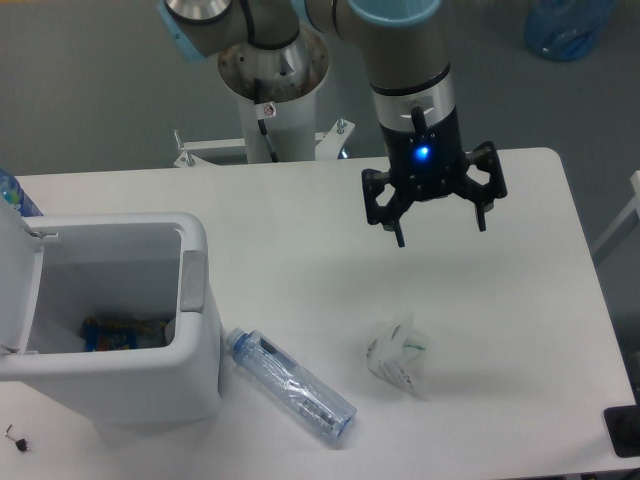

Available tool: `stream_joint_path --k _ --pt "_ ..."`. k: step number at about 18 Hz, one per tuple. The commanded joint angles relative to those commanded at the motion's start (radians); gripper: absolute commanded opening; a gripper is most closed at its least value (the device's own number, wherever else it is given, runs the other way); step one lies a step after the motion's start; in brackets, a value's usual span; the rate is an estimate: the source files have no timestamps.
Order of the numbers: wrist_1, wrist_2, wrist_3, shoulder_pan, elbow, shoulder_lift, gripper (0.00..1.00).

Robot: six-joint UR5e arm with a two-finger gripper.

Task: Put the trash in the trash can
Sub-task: 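Lower the open gripper over the crumpled clear plastic bag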

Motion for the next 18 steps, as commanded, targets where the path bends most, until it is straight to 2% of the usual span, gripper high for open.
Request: stream_joint_path --k 9,14,18 --pt "0.011 -0.055 -0.008 0.066 0.011 -0.006 1.0" --pt "0.018 -0.097 -0.032 0.086 0.011 -0.052 1.0" --pt "0.051 -0.097 -0.023 0.107 0.0 -0.11 1.0"
